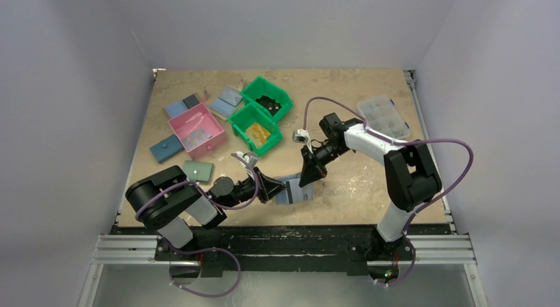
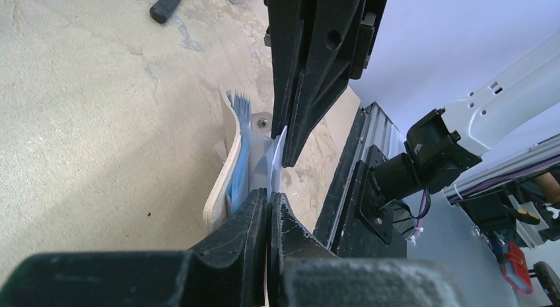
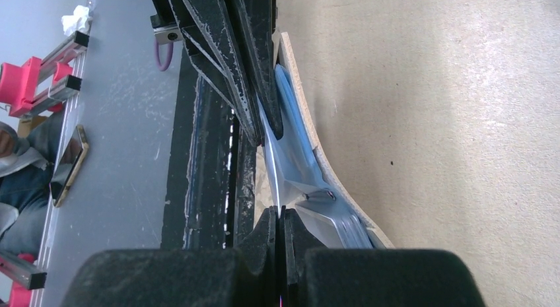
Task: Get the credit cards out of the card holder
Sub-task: Remove the credit card from the card holder.
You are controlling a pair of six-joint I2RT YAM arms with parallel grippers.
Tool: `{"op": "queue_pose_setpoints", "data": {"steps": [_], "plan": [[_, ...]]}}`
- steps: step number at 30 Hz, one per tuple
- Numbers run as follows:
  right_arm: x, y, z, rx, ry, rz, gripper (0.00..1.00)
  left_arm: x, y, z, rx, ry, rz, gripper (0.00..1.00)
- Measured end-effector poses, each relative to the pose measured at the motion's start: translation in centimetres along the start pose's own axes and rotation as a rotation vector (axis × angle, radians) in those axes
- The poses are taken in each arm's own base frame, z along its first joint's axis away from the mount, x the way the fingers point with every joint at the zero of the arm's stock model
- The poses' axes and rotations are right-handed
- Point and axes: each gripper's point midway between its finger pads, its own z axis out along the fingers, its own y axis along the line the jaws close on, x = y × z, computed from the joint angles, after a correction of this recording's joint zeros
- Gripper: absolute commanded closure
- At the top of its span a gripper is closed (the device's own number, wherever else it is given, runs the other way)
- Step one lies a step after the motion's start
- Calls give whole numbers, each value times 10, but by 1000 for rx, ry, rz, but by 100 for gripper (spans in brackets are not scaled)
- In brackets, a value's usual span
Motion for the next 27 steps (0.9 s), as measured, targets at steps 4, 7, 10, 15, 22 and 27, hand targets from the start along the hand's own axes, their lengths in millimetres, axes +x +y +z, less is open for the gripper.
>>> {"op": "queue_pose_setpoints", "data": {"steps": [4, 7, 10, 15, 22, 27], "plan": [[-1, 0, 1, -1, 0, -8, 100, -1, 0, -1, 2, -3, -1, 100], [-1, 0, 1, -1, 0, -11, 100, 0, 1, -1, 0, -1, -7, 100], [3, -3, -1, 16, 17, -5, 100, 3, 6, -5, -17, 7, -12, 100], [10, -10, -5, 46, 42, 13, 100, 9, 18, -11, -56, 24, -24, 100], [14, -13, -5, 60, 60, 17, 100, 16, 26, -15, -86, 41, -50, 100], [16, -16, -6, 75, 73, 17, 100, 21, 35, -21, -122, 53, -74, 97]]}}
